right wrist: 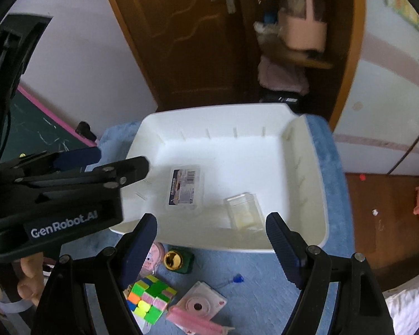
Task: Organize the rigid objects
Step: 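Lift both tools away from the white tray, then grasp the white plastic piece with the left tool while the right tool grasps the gold compact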
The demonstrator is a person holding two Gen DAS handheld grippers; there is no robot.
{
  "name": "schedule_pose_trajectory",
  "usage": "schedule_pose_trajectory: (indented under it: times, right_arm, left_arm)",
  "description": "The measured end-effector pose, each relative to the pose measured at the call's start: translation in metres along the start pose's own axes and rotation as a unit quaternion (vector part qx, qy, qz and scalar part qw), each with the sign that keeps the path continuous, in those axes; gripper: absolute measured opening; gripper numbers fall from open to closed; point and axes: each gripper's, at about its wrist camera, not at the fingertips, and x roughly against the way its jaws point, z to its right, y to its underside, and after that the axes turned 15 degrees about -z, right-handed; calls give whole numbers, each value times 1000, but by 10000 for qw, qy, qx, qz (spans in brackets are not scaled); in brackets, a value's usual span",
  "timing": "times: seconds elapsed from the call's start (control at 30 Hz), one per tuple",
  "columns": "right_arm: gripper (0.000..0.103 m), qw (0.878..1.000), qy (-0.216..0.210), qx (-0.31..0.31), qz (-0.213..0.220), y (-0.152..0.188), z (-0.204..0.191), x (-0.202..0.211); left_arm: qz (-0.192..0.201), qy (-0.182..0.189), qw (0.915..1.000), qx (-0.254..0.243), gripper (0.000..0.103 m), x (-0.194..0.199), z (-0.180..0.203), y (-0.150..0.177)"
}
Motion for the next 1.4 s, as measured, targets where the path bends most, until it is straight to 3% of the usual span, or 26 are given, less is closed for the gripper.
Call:
schedule_pose_trajectory:
  times: [0.1, 0.5, 0.87, 1.2, 1.4]
  right_arm:
    - [81, 9997, 222, -27, 139, 17, -2, 20]
    - [81, 9982, 243, 226, 490, 83, -3, 75]
    - [81, 9989, 263, 57, 385, 143, 12, 95]
    - [81, 9982, 548, 7, 248, 191, 41, 83]
    - [81, 9973, 728, 63, -25, 214, 54, 50]
  left_arm:
    - [179, 50, 9998, -36, 74, 18, 3, 17]
    - [679, 329, 9970, -145, 74, 71, 32, 84]
    - [895, 519, 9944, -220, 74, 86, 61, 132]
    - [677, 324, 9972, 48, 74, 69, 63, 158]
    - [279, 142, 9992, 238, 73, 46, 65, 169]
